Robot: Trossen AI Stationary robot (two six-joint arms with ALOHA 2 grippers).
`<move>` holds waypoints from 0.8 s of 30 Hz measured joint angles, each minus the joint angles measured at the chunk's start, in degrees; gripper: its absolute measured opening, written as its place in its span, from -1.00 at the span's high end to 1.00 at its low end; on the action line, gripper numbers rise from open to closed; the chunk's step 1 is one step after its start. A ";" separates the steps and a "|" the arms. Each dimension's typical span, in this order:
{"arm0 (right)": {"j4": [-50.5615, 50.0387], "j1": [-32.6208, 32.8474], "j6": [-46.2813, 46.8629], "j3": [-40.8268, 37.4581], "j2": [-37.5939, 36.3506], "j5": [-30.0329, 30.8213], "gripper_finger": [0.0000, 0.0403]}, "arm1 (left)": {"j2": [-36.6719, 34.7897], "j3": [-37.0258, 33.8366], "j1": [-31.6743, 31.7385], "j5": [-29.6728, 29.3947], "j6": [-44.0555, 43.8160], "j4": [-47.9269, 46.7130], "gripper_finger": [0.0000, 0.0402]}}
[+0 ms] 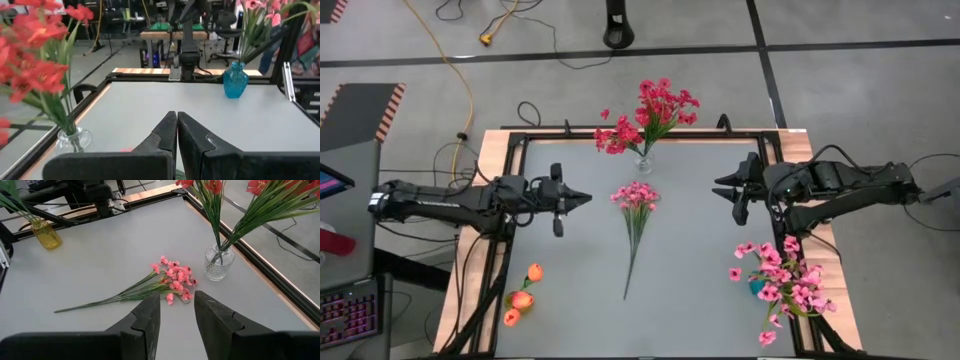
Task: Sort flowers into vase by color
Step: Put the pink flowers into the blue vase
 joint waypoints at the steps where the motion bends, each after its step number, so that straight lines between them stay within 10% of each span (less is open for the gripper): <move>1: 0.00 -0.01 0.01 0.00 0.01 0.00 0.27 | -1.02 -1.34 0.20 0.00 -0.42 1.05 1.00; 16: 10.64 -0.05 8.49 0.00 6.06 -0.02 0.24 | -11.98 -14.52 0.44 0.01 -2.51 7.31 1.00; 24: 16.93 -0.88 7.07 1.76 14.68 -0.04 -0.09 | -13.35 -16.09 0.42 -0.02 -3.37 8.59 1.00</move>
